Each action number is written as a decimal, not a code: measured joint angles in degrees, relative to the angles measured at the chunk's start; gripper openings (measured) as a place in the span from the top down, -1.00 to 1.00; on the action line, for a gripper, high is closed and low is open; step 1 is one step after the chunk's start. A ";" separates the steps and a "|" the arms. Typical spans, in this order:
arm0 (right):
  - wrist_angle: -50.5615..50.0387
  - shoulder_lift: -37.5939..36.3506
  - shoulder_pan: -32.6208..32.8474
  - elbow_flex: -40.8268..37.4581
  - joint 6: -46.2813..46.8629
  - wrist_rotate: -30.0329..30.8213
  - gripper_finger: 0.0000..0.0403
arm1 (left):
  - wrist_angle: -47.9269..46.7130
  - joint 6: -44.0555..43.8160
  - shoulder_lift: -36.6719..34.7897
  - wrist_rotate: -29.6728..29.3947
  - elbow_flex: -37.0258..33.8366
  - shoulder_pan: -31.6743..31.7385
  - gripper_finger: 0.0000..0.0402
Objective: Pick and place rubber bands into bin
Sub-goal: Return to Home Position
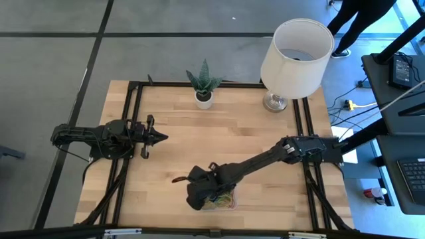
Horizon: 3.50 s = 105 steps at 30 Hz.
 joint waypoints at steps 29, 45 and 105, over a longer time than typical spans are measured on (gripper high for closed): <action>3.18 -25.44 -3.94 -36.30 -34.15 -2.00 0.99 | 0.03 -0.01 0.01 0.00 0.00 0.00 0.96; 57.36 -82.17 -5.13 -106.16 -34.77 -3.44 1.00 | 0.05 0.00 0.01 0.00 -0.01 0.00 0.97; 57.65 -136.41 -16.98 -128.26 -51.30 -12.45 0.86 | 0.08 0.00 0.06 -0.02 -0.02 -0.01 0.97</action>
